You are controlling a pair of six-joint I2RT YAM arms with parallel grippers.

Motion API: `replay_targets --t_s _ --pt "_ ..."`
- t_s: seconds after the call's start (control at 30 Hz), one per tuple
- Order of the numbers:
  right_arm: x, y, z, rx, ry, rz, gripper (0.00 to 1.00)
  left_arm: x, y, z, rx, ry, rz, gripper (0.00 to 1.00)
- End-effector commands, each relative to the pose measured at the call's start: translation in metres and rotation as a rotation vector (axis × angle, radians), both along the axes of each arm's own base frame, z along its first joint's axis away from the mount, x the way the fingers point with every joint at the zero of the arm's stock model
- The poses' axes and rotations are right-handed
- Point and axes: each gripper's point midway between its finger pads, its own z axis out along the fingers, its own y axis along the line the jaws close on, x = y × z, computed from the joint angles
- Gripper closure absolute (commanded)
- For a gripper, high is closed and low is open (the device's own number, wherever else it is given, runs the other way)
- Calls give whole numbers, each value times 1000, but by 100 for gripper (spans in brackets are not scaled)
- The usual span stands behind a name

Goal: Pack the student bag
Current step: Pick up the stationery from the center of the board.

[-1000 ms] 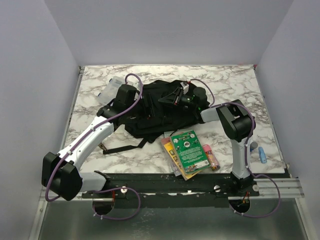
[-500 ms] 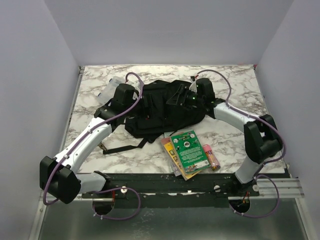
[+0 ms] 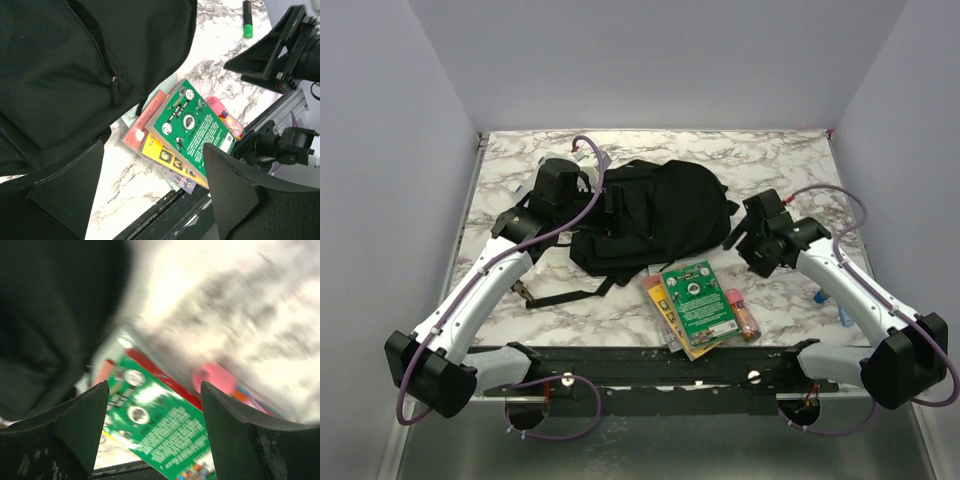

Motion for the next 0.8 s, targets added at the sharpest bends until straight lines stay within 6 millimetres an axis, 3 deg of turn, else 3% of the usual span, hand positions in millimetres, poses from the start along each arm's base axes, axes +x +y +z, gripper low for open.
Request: replay_targets --t_s 0.0,0.1,0.3,0.47,0.6,0.77 --pt "-101 -49 -41 -114 421 -347 21 -14 -2 8 -13 -16 -84 17" --pt "-134 -45 -50 -42 525 -427 18 -17 -3 8 -21 -17 -97 18" --pt "-152 -36 -45 171 481 -581 12 -24 -5 5 -47 -15 -113 17" --pt "-166 -29 -48 225 563 -652 10 -25 -3 4 -41 -23 -109 17" --pt "-153 -16 -61 302 547 -666 1 -23 -1 4 -41 -26 -88 17" --pt "-135 -8 -76 352 527 -718 0 -23 -2 0 -44 -18 -91 17"
